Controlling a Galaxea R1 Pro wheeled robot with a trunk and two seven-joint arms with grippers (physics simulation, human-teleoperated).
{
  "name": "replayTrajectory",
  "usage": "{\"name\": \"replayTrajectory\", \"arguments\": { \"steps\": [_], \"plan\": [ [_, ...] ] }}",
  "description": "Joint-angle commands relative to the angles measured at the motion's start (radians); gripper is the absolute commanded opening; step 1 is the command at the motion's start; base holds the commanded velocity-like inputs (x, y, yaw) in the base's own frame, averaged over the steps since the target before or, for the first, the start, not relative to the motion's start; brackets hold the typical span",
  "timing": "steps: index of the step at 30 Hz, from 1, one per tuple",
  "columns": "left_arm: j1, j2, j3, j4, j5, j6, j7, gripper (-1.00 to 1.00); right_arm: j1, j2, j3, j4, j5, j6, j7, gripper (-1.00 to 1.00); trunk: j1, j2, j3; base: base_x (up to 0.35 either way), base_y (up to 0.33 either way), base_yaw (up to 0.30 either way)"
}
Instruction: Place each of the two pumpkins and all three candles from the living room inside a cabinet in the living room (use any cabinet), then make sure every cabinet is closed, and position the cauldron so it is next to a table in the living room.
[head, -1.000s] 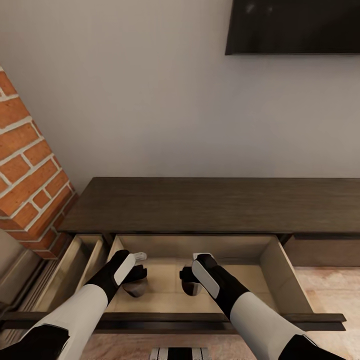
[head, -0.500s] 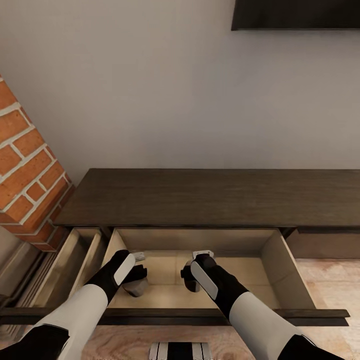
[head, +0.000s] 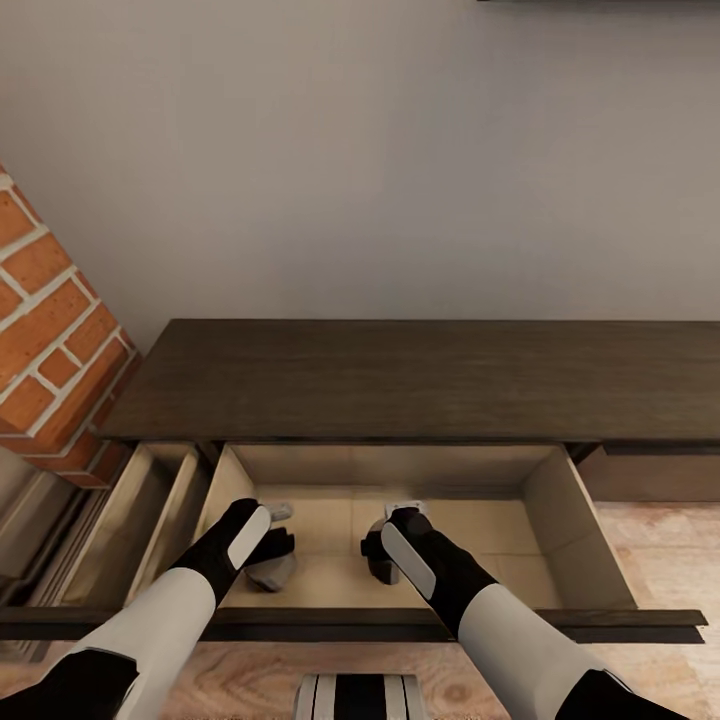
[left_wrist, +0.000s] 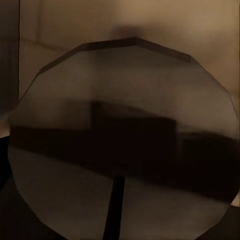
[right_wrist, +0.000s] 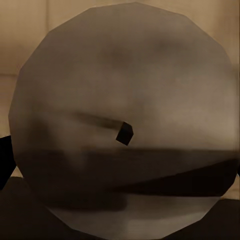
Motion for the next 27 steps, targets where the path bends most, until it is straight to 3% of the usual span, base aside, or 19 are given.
{"name": "replayTrajectory", "arguments": {
  "steps": [1, 27],
  "plan": [
    [0.001, 0.001, 0.0, 0.002, -0.002, -0.001, -0.002, -1.0, 0.0, 0.0, 0.0, 0.0, 0.001, 0.0, 0.0, -1.0, 0.001, 0.0, -0.004, 0.0, 0.0, 0.0],
    [0.001, 0.011, 0.002, -0.006, -0.001, 0.0, -0.007, -1.0, 0.005, 0.004, 0.0, 0.009, -0.004, -0.06, 0.005, -1.0, 0.001, 0.0, -0.008, 0.0, 0.0, 0.0]
  ]
}}
